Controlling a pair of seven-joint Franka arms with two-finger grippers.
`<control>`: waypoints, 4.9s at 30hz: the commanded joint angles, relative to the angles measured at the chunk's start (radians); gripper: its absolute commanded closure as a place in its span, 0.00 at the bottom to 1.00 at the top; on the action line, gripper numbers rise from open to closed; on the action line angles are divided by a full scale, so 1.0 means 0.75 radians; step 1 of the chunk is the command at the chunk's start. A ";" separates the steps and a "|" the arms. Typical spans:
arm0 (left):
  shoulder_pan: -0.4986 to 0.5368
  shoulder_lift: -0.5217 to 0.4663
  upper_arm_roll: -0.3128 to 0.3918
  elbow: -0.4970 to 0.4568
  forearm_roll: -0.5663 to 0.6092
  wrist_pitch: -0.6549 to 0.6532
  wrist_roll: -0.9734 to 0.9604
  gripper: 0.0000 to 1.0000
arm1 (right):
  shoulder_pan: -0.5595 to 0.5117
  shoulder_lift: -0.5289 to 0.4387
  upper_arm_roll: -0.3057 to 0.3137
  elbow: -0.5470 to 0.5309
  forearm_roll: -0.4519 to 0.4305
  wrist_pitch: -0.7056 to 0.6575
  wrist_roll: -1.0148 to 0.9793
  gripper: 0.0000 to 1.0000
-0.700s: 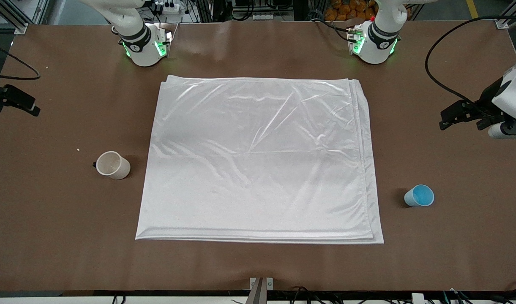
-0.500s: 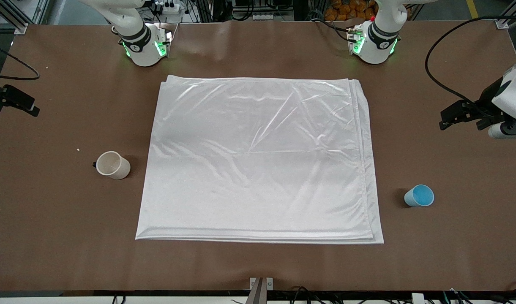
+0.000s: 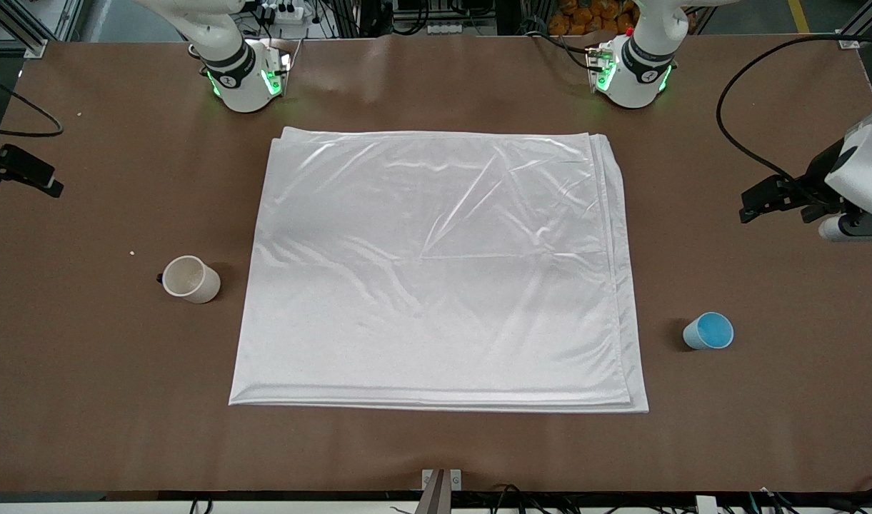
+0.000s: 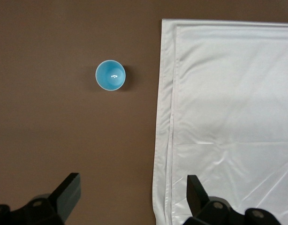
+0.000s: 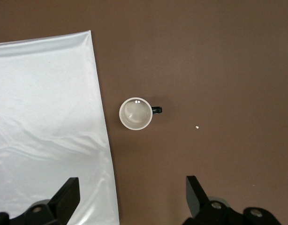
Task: Place blue cup into white mug on cloth
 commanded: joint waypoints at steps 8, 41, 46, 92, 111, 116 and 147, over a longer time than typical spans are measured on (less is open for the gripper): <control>0.058 0.231 0.006 0.013 0.085 0.204 0.024 0.00 | -0.014 -0.004 0.011 -0.137 0.012 0.131 -0.172 0.00; 0.179 0.652 0.006 0.015 0.156 0.556 0.170 0.00 | -0.020 0.119 0.011 -0.419 -0.006 0.552 -1.467 0.00; 0.181 0.689 0.006 0.017 0.156 0.564 0.170 0.00 | -0.024 0.195 0.011 -0.415 -0.051 0.574 -1.643 0.00; 0.187 0.847 0.006 0.050 0.150 0.721 0.174 0.87 | -0.161 0.524 0.013 -0.761 -0.160 1.272 -2.363 0.00; 0.185 0.831 0.006 0.052 0.150 0.719 0.178 1.00 | -0.165 0.567 0.019 -0.796 -0.158 1.366 -2.365 0.29; 0.185 0.808 0.006 0.050 0.150 0.719 0.176 1.00 | -0.163 0.569 0.021 -0.796 -0.152 1.368 -2.368 0.41; 0.165 0.608 -0.051 0.052 0.009 0.619 0.076 1.00 | -0.157 0.440 0.070 -0.743 -0.148 1.317 -2.361 1.00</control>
